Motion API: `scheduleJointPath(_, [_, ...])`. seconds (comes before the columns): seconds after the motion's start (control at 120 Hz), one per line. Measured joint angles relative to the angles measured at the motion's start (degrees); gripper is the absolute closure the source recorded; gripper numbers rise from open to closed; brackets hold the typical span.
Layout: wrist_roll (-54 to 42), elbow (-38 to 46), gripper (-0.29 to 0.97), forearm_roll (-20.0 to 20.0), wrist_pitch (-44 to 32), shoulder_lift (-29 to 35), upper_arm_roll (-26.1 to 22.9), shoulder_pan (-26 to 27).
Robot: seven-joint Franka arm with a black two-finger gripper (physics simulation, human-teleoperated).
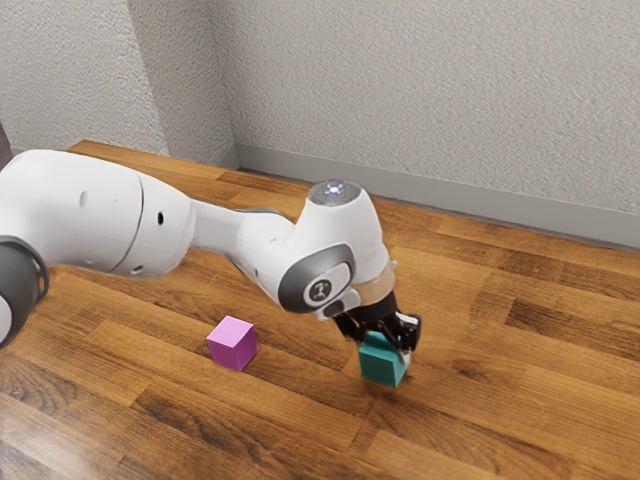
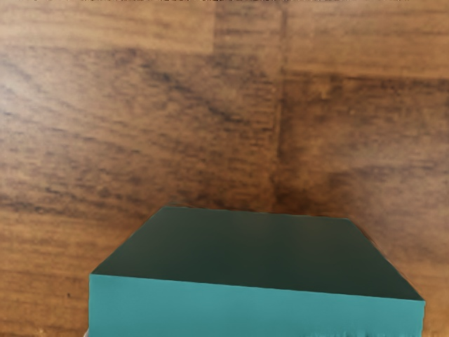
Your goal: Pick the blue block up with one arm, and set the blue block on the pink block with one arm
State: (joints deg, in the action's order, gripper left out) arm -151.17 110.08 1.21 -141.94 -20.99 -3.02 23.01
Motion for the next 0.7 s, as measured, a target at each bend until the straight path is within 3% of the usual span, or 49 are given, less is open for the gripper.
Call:
scheduleJointPath(0.183, [-0.6, 5.4, 0.42, -0.2, 0.5, 5.9, 0.3, 0.0])
scheduleJointPath(0.467, [-1.6, 14.4, 0.41, -1.0, 2.2, 16.4, 5.1, 0.0])
scheduleJointPath(0.6, [-2.0, 19.4, 0.41, -2.8, 2.4, 20.6, 8.1, -0.4])
scheduleJointPath(0.7, [-2.3, 22.2, 0.41, -6.6, 2.3, 23.2, 11.0, -0.2])
